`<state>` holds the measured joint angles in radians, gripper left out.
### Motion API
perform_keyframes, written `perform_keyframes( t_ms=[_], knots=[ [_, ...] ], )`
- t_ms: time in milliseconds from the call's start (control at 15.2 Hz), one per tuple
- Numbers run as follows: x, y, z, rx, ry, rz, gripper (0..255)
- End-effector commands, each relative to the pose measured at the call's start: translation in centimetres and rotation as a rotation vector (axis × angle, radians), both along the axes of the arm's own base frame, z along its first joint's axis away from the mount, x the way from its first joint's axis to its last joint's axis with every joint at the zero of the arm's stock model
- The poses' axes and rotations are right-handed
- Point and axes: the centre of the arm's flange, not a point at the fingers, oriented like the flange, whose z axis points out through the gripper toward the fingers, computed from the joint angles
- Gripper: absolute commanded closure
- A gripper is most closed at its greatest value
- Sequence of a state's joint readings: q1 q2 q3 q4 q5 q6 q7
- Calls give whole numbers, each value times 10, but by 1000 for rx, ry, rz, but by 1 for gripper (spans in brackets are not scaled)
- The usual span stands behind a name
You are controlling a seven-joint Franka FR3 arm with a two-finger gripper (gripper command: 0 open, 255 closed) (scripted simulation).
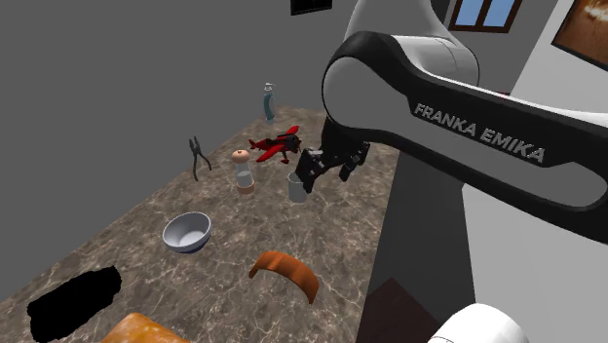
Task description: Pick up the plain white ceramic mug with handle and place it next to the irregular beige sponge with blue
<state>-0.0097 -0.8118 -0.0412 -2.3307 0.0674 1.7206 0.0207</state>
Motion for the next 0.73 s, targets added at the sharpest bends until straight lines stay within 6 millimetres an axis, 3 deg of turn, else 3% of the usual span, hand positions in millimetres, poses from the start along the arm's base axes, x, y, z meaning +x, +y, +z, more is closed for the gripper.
perform_keyframes(
  t_ms=[0, 660],
  knots=[
    [0, 0, 0, 0, 0, 0, 0],
    [113, -21, -71, -38, 42, -14, 0]
  ],
)
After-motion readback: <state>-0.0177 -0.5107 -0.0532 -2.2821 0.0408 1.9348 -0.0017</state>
